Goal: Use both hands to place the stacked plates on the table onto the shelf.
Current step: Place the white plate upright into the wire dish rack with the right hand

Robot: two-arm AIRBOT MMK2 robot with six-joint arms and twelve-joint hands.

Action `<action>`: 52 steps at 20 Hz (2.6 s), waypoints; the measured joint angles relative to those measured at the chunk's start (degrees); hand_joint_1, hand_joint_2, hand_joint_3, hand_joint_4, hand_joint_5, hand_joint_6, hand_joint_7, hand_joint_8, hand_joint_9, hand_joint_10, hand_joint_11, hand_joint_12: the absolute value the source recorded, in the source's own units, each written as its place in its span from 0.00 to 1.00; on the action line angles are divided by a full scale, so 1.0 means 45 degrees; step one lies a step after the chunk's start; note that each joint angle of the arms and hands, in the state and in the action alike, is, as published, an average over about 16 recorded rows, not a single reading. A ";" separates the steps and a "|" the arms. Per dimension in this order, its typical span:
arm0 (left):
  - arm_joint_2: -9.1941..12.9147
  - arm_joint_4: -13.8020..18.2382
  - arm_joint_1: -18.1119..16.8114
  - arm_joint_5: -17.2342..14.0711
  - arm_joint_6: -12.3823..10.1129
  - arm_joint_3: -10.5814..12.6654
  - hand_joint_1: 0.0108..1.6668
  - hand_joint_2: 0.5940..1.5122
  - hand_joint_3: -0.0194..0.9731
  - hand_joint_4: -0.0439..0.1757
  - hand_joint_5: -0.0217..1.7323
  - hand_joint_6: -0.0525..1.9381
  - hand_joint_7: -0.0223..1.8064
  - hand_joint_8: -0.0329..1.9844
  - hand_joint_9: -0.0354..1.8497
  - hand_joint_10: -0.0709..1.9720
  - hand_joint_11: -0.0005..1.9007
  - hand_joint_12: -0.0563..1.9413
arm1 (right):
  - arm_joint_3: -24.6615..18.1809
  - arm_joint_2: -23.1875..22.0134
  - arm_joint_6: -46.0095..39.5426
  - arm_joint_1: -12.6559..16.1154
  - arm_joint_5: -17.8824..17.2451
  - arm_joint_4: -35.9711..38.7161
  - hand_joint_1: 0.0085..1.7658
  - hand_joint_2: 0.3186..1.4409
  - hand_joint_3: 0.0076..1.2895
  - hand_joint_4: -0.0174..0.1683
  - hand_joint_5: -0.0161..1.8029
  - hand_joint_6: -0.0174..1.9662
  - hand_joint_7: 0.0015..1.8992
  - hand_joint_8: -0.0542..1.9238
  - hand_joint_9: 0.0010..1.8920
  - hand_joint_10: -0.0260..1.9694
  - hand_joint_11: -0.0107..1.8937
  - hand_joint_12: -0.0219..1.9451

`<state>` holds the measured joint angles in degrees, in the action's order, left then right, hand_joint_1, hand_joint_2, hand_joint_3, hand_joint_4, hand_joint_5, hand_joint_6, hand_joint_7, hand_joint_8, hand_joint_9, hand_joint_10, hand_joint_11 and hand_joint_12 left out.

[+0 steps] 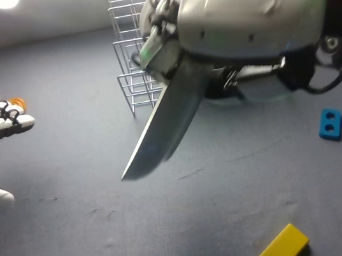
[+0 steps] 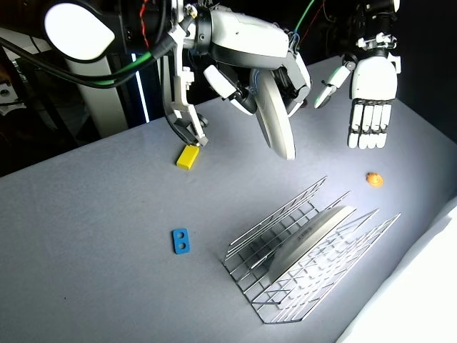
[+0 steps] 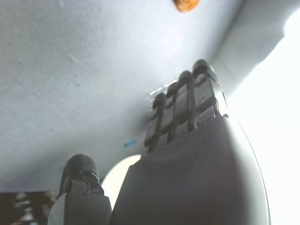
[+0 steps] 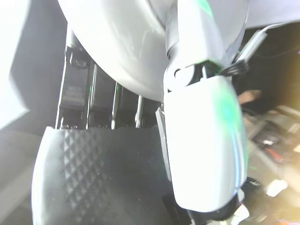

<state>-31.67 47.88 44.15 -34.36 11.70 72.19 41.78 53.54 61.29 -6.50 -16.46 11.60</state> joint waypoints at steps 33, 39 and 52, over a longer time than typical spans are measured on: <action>0.0662 0.5176 -0.1836 -0.8328 -0.0966 -0.1886 0.01 0.56 0.03 0.23 0.02 0.03 0.02 0.02 0.03 0.04 0.01 0.03 | 0.2440 -0.0358 -0.5127 0.0992 0.0983 -0.2546 0.77 0.59 0.00 0.08 0.48 0.57 0.53 0.52 0.49 0.57 0.42 0.63; 0.0784 0.5068 -0.1748 -0.8815 -0.1545 -0.2120 0.01 0.56 0.03 0.21 0.03 0.03 0.02 0.01 0.03 0.04 0.01 0.03 | 0.2778 -0.0154 -0.5110 0.0753 0.0938 -0.2940 0.77 0.61 0.00 0.06 0.47 0.57 0.52 0.53 0.49 0.58 0.41 0.63; 0.0818 0.5098 -0.1594 -0.9018 -0.0663 -0.2194 0.00 0.56 0.03 0.19 0.03 0.03 0.02 0.02 0.03 0.04 0.01 0.03 | 0.3486 0.0491 -0.4565 0.0331 0.0952 -0.4617 0.77 0.63 0.00 0.05 0.48 0.56 0.52 0.52 0.48 0.58 0.41 0.64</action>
<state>-27.99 70.82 36.97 -74.94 8.72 62.32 57.47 55.75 40.75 -5.01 -12.17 -9.17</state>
